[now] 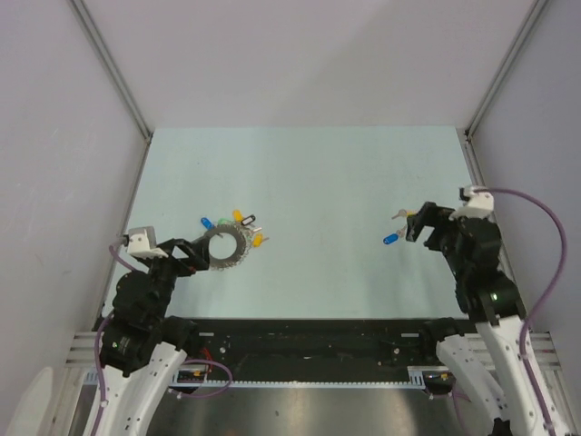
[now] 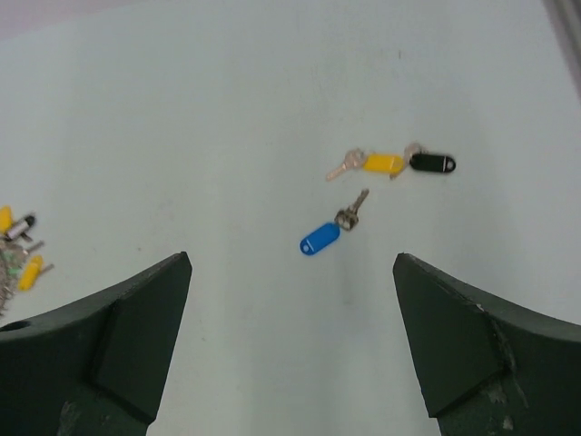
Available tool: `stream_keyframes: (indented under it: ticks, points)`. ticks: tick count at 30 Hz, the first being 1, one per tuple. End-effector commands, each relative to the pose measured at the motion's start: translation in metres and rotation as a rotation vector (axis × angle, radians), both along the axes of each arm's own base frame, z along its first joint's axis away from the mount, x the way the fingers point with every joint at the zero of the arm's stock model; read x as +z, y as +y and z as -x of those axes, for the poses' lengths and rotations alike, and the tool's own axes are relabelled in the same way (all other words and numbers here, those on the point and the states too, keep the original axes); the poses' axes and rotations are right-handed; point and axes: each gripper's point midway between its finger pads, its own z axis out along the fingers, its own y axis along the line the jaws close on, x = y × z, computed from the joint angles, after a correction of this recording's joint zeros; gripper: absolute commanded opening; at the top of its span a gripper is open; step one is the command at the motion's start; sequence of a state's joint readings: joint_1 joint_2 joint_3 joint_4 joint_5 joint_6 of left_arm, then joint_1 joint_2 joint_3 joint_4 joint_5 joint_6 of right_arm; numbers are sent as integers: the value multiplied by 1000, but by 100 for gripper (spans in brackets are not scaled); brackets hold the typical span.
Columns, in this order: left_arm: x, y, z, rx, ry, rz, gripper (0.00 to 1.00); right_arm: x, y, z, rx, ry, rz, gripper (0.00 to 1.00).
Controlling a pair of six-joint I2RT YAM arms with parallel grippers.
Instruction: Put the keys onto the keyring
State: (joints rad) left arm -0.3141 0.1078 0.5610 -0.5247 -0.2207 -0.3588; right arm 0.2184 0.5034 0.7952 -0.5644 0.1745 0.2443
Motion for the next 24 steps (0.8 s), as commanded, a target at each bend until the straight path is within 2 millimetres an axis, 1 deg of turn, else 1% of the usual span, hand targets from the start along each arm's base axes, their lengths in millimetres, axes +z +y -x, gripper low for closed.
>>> stream_keyframes:
  ticks: [1,2,3,4,5,6,7,8,9,11,12,14,15,17,18,19,22,23,24]
  points:
    - [-1,-13,-3,-64,31,2,100,-47,13,-25,-12,230,-49,100]
    - [-1,-13,-3,-65,28,1,100,-69,15,-34,-19,314,-44,100]
    - [1,-14,-2,-69,20,3,100,-73,15,-42,-31,326,-57,100]
    - [1,-14,-1,-70,15,0,100,-83,15,-48,-38,361,-63,100]
    - [1,-15,0,-77,11,1,100,-99,15,-55,-46,416,-64,100]
    - [3,-14,1,-77,-1,3,100,-104,10,-65,-71,422,-77,100]
    - [3,-14,2,-74,-3,3,100,-110,10,-70,-77,437,-98,100]
    - [4,-15,2,-81,-6,4,100,-128,7,-77,-91,489,-99,100]
    - [4,-15,3,-83,-10,5,100,-131,5,-85,-101,484,-111,97]
    - [6,-17,5,-95,-19,6,100,-145,-1,-92,-130,519,-131,90]
    - [6,-18,5,-100,-19,6,100,-156,0,-98,-135,542,-134,89]
    - [8,-18,7,-103,-28,7,100,-165,3,-103,-134,569,-142,86]
    - [8,-19,7,-106,-30,8,100,-170,8,-107,-123,578,-136,86]
    - [8,-19,7,-106,-32,6,100,-170,28,-111,-71,573,-116,86]
    - [8,-19,7,-108,-32,6,100,-170,36,-117,-52,565,-115,85]
    - [7,-20,7,-111,-30,6,100,-170,52,-117,-10,566,-105,85]
    - [8,-20,8,-112,-36,9,100,-169,81,-128,57,548,-97,85]
    - [8,-19,8,-109,-35,7,100,-168,98,-128,97,539,-84,85]
    - [8,-19,9,-109,-36,8,100,-168,104,-131,100,530,-64,85]
